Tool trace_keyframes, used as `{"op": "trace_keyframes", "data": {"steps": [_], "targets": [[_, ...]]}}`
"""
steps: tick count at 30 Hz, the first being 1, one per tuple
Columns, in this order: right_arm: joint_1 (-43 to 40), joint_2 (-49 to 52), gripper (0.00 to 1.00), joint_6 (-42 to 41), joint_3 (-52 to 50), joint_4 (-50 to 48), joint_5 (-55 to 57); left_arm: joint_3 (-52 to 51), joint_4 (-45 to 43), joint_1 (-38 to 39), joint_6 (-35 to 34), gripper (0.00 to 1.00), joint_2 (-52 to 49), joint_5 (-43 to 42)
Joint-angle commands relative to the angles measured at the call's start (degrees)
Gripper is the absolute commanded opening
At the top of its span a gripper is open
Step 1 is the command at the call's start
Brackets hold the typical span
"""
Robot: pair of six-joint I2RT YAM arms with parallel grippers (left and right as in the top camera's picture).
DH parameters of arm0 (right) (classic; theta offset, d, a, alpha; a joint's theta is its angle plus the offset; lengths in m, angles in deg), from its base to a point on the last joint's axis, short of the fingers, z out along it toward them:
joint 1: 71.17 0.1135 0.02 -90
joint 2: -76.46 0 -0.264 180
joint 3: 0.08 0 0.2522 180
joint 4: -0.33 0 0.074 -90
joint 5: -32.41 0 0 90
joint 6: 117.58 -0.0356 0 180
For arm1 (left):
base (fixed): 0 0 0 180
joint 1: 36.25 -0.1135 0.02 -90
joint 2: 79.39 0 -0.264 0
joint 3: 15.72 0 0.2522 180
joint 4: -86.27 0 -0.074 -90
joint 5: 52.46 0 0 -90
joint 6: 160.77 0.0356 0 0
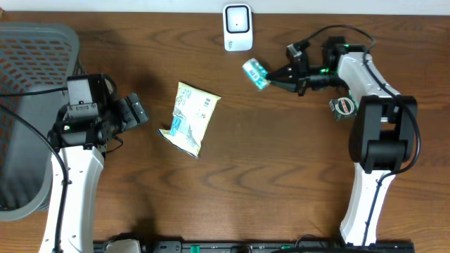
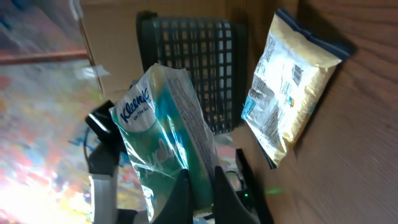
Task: Scan the item barcode
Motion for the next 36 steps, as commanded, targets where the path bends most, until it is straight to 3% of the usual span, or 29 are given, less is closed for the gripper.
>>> {"op": "trace_keyframes", "data": {"steps": [1,9,12,26,31,36], "targets": [[-1.49,-2.14,0.01,-1.38,0.68,0.35,-2.75,0.04,0.15,-0.2,-0.09,0.98,-0.13,0.09],[-1.64,-2.14,0.01,-1.14,0.68,-0.24,-2.43,0.04,0.15,-0.2,-0.09,0.98,-0.13,0.09],[-1.51,-2.14,0.01,-1.18,0.68,-1.46,2.4,0.04,0.15,-0.2,-0.09,0.98,-0.13,0.09],[6.27,-2.14,0.01,-13.81,4.04,-8.98,56.41,0.04,0.15,-0.2,-0.09,0.98,-0.13,0.09],[9.86,-2.14,0.01,-14.29,11.91,-10.23,67.89,0.04,0.15,-0.2,-0.09,0.98,-0.13,0.09],[14.99,-2.14,0.01,-13.22,16.24,-20.39,87.1,0.04,0.15,-0.2,-0.09,0.98,-0.13,0.09]]}}
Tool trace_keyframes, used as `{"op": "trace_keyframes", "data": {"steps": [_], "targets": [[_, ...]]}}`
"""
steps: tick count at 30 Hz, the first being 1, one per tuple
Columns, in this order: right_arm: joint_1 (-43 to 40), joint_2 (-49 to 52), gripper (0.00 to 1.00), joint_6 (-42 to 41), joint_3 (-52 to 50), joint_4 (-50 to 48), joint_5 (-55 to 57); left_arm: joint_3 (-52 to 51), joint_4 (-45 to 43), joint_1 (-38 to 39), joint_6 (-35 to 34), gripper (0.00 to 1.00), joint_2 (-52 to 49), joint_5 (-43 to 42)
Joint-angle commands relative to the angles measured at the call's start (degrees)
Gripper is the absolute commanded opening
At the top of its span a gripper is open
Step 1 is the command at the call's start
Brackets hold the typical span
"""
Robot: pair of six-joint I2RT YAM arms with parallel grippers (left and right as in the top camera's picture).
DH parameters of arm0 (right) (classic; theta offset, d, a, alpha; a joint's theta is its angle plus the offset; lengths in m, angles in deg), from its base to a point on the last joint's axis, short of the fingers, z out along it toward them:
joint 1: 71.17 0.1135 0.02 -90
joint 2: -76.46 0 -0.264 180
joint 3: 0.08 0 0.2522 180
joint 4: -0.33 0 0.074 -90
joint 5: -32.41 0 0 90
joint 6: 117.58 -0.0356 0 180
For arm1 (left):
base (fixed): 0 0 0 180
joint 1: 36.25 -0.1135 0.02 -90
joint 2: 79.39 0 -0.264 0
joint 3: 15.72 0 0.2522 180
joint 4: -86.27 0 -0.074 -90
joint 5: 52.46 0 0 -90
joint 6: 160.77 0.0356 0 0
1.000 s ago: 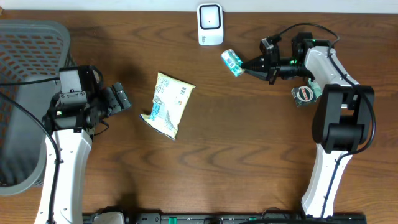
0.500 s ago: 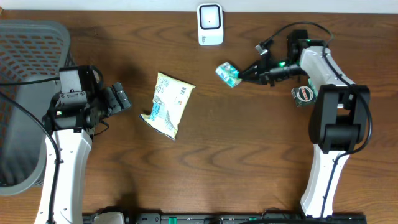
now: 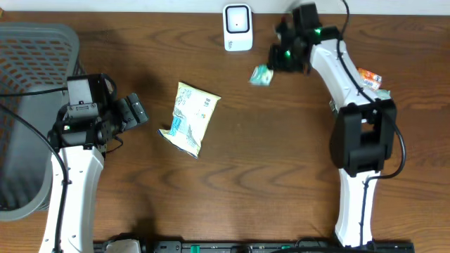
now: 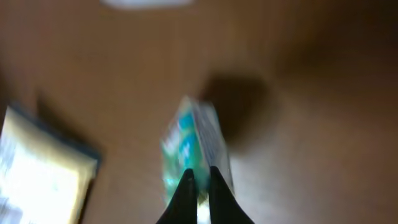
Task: Scan the item barcode
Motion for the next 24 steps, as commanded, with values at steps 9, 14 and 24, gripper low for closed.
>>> {"op": "trace_keyframes", "data": {"steps": [9,14,24], "targets": [[9.97,-1.57,0.01,5.53,2.14,-12.81,33.33,0.04,0.15,-0.2,-0.07,0.97,-0.13,0.11],[6.71,-1.57,0.21,1.4,2.14,-9.62,25.77,0.04,0.15,-0.2,-0.07,0.98,-0.13,0.11],[-2.29,2.05,0.44,3.48,2.12,-8.81,3.43,0.04,0.15,-0.2,-0.07,0.98,-0.13,0.11]]}}
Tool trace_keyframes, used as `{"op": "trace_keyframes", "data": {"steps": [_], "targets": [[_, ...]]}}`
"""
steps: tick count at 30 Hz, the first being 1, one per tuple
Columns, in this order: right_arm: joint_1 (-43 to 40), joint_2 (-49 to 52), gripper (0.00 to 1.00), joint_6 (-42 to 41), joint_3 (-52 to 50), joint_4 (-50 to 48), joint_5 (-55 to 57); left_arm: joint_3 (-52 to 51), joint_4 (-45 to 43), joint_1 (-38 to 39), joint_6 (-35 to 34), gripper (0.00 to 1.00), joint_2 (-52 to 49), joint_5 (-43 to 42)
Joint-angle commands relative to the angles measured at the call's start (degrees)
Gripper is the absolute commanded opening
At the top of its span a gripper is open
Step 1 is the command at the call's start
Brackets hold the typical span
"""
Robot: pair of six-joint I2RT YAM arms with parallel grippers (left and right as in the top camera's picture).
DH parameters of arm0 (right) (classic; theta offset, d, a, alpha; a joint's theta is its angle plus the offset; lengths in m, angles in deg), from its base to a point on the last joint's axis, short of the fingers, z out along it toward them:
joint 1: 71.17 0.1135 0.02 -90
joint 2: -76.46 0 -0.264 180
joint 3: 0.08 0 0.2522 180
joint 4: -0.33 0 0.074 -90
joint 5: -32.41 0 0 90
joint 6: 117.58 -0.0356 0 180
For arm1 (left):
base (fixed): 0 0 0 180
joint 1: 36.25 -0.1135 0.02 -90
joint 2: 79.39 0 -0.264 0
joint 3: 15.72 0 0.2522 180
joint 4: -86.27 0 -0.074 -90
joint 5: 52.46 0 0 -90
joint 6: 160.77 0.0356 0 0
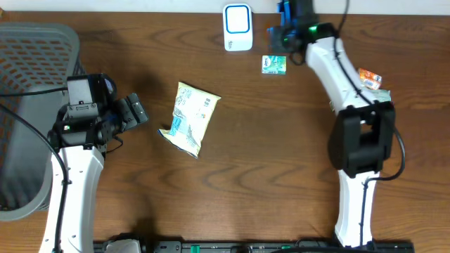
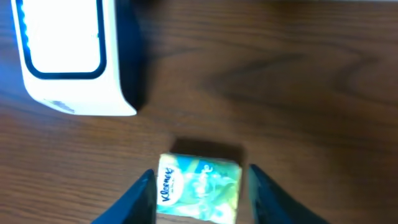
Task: Scan the item barcode
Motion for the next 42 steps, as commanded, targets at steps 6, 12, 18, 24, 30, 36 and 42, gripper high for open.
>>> {"op": "trace_keyframes", "data": {"steps": [6,12,18,24,30,36,42], "targets": [[-6.69,8.13,0.47,2.71,0.59,-0.48,-23.91,0.04,0.15,-0.2,-0.07,0.98,-0.13,0.09],[-8.39,12.98,0.47,4.7,0.59,-2.86,-29.4,0.04,0.15,-0.2,-0.07,0.98,-0.13,0.09],[-8.35,14.12,0.43,4.85,0.59,-5.46,-29.11,0.04,0.15,-0.2,-0.07,0.98,-0.13,0.09],[-7.91,14.12,0.37,8.98,0.57,-1.6,-29.0,0.04,0.15,-0.2,-0.07,0.98,-0.13,0.09],[-6.58,14.12,0.44,14.4,-1.44,7.02,-28.98,0.04,0.15,-0.2,-0.07,0.98,-0.13,0.09],[-5.79,14.12,0.35,17.27,-2.49,12.7,-28.98,0.04,0.15,-0.2,-0.07,0.98,-0.13,0.09],[-6.05,14.12,0.05,17.27,-2.49,16.79,-29.0,0.04,0.15,-0.2,-0.07,0.98,-0.13,0.09]]}}
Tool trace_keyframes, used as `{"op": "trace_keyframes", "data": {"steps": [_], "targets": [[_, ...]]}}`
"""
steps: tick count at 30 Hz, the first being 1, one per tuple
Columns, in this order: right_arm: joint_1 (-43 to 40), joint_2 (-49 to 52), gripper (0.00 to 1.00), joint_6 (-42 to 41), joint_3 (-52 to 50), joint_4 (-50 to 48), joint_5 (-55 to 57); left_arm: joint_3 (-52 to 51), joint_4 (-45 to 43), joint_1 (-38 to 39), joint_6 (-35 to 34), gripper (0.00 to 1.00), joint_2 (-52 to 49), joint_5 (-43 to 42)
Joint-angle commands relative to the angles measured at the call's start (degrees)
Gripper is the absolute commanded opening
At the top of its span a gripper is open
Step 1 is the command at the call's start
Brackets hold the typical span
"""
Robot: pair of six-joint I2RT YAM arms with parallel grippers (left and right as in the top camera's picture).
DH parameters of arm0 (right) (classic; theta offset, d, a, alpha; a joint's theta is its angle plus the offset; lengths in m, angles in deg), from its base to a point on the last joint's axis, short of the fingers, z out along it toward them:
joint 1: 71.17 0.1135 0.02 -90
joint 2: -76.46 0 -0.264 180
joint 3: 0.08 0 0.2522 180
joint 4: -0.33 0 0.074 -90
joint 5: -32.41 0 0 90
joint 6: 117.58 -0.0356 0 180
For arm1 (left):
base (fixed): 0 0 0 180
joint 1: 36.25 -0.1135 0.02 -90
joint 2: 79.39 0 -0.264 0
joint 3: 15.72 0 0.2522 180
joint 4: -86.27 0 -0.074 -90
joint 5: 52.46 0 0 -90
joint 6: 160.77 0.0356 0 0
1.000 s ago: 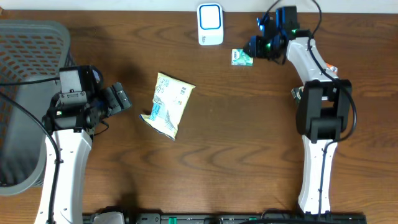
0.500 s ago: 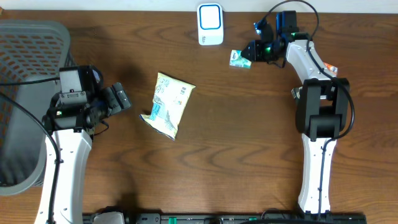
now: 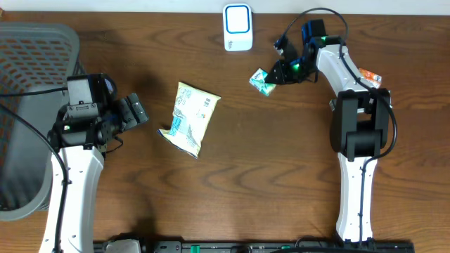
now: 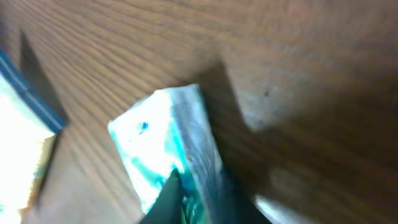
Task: Scan the item barcode
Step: 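Hold the Kleenex pack up to the white scanner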
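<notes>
The teal and white Kleenex tissue pack (image 3: 261,79) hangs tilted just right of and below the white barcode scanner (image 3: 238,27) at the table's back edge. My right gripper (image 3: 276,73) is shut on the pack's right end. The right wrist view is blurred but shows the tissue pack (image 4: 168,146) pinched between the gripper (image 4: 194,190), with wood below it. My left gripper (image 3: 138,110) rests open at the left, holding nothing.
A yellow and white snack bag (image 3: 190,118) lies between the two arms. A grey mesh basket (image 3: 31,63) fills the far left. A small orange-printed packet (image 3: 370,77) lies right of the right arm.
The pack lay flat on the table beside the scanner with the right gripper open astride it. Now the gripper is shut on it, and the pack is tilted and slightly further left and nearer.
The right gripper first held the tissue pack right of the scanner, then held it there from a stretched-out pose. After that the pack lay flat on the wood with the fingers open. Now it is gripped again. The left arm has stayed still throughout.
</notes>
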Motion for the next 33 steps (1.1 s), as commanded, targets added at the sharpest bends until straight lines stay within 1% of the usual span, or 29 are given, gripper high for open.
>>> {"op": "trace_keyframes", "data": {"steps": [1,4,7,16,25,27,33], "targets": [[-0.02,2.05,0.01,1.27,-2.21,2.97,4.74,0.04,0.15,-0.2,-0.07,0.98,-0.13,0.11],[-0.02,1.81,0.01,1.27,-2.19,5.27,4.26,0.04,0.15,-0.2,-0.07,0.98,-0.13,0.11],[0.11,0.87,0.01,1.25,-1.86,7.58,0.31,0.04,0.15,-0.2,-0.07,0.98,-0.13,0.11],[-0.76,-7.28,0.01,2.34,-1.79,14.97,-28.06,0.04,0.15,-0.2,-0.07,0.98,-0.13,0.11],[-1.14,-8.13,0.01,2.32,-1.81,17.97,-52.74,0.04,0.15,-0.2,-0.07,0.98,-0.13,0.11],[-1.03,-8.13,0.01,-0.35,-1.75,17.7,-53.13,0.04,0.15,-0.2,-0.07,0.98,-0.13,0.11],[-0.66,-8.13,0.01,-0.33,-1.75,18.84,-53.13,0.04,0.15,-0.2,-0.07,0.98,-0.13,0.11]]}}
